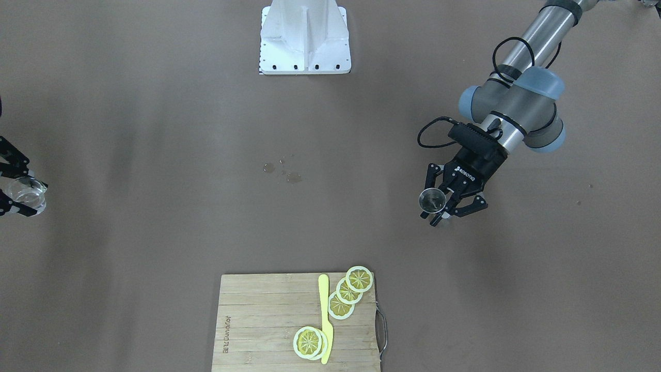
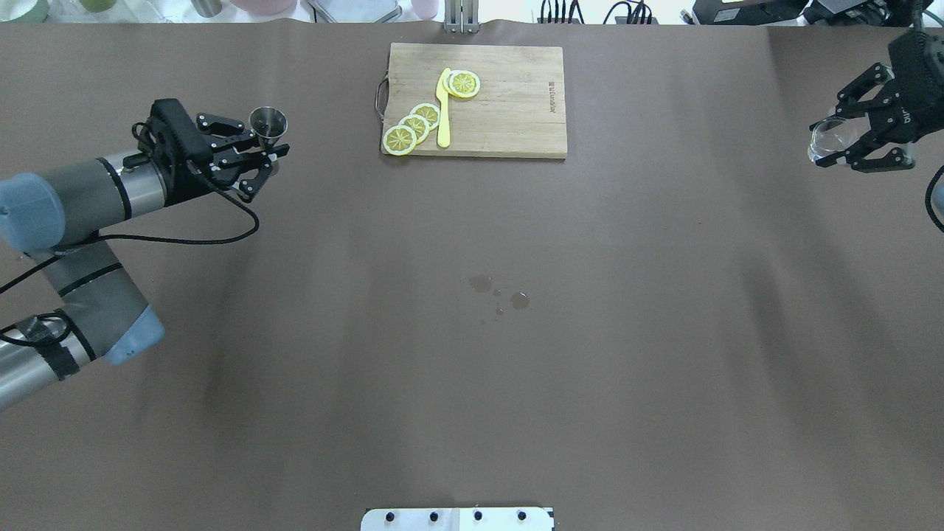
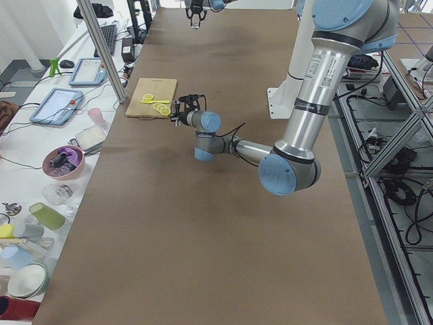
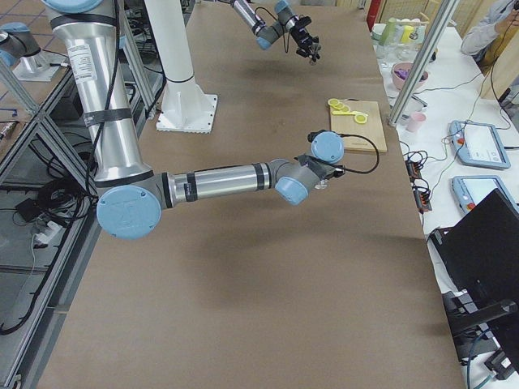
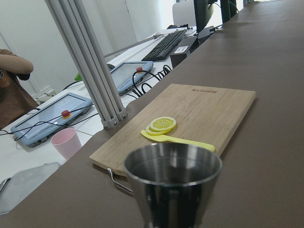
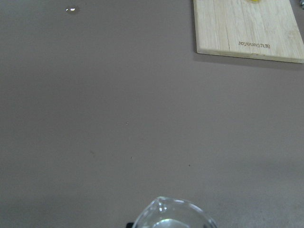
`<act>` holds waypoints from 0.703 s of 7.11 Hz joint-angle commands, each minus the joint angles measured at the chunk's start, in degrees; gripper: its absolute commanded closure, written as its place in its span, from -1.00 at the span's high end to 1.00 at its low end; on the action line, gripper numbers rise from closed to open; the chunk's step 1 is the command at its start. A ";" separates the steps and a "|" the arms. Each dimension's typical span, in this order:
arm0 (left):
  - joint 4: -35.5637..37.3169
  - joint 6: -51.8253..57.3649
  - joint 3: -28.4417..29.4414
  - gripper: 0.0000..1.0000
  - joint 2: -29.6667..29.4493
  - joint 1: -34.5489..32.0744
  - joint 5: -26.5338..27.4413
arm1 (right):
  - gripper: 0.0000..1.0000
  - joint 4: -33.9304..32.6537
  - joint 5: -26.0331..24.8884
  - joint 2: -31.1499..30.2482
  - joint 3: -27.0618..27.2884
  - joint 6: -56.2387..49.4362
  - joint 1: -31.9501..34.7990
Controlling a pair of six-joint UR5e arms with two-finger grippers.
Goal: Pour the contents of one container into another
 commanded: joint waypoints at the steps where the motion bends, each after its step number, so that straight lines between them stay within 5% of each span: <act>1: -4.84 0.23 -0.24 -1.00 3.04 0.34 0.43 | -1.00 6.81 2.96 -0.22 -7.03 -0.08 1.32; 3: -3.27 -0.20 -1.04 -1.00 2.87 0.43 0.70 | -1.00 10.28 3.93 -0.13 -10.49 0.36 1.41; 5: 2.14 -0.20 -7.32 -1.00 5.66 2.26 10.30 | -1.00 11.42 5.41 0.04 -10.67 2.81 1.41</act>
